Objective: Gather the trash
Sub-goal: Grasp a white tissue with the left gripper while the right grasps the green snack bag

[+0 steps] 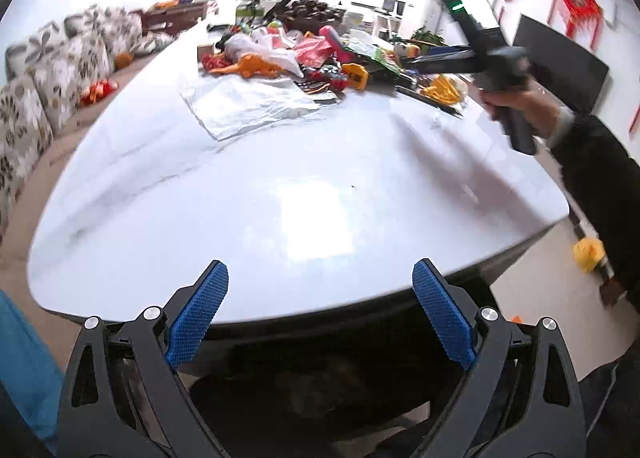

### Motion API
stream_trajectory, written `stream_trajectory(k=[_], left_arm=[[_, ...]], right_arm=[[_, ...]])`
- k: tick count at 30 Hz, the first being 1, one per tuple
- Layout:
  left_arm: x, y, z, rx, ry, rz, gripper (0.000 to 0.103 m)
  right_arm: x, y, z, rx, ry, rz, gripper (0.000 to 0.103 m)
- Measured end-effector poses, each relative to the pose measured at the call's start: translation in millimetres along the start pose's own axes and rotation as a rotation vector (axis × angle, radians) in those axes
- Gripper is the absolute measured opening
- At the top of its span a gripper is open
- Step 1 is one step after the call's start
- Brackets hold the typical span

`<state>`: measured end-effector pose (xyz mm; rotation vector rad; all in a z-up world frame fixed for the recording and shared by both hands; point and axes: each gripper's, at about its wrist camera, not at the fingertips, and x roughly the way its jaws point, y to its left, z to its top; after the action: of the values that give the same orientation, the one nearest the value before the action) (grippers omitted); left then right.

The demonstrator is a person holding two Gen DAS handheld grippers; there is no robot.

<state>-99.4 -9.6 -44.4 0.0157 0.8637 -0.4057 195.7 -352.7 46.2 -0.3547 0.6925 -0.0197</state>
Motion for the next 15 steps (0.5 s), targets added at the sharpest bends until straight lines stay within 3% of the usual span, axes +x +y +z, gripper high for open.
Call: stream_trajectory(k=[4,5,6,7,11,15], left_arm=[[17,-1,4,-0.027,0.037,-0.029,0.091],[21,-2,5,-0.026,0.048,-0.029,0.091],[25,-3,6,-0.02,0.055,-0.026,0.091],[26,-1,4,-0.017,0.056,-0.024,0.091],[29,-3,14,-0.013,0.03,0.002,0.091],[40,14,49,-0.103,-0.013,0.03,0.091]], right_arm=[[51,20,16,-0.108,0.052,-0.118,0.063],[61,20,19,-0.123,0.056,-0.133,0.049],[72,19,23,-0.117,0.068,-0.124,0.02],[76,12,27,-0.083,0.072,-0.111,0.001],[36,-3,29,0.005,-0.039,-0.087,0.002],[-41,-28,6,0.115,-0.127,0.058,0.002]])
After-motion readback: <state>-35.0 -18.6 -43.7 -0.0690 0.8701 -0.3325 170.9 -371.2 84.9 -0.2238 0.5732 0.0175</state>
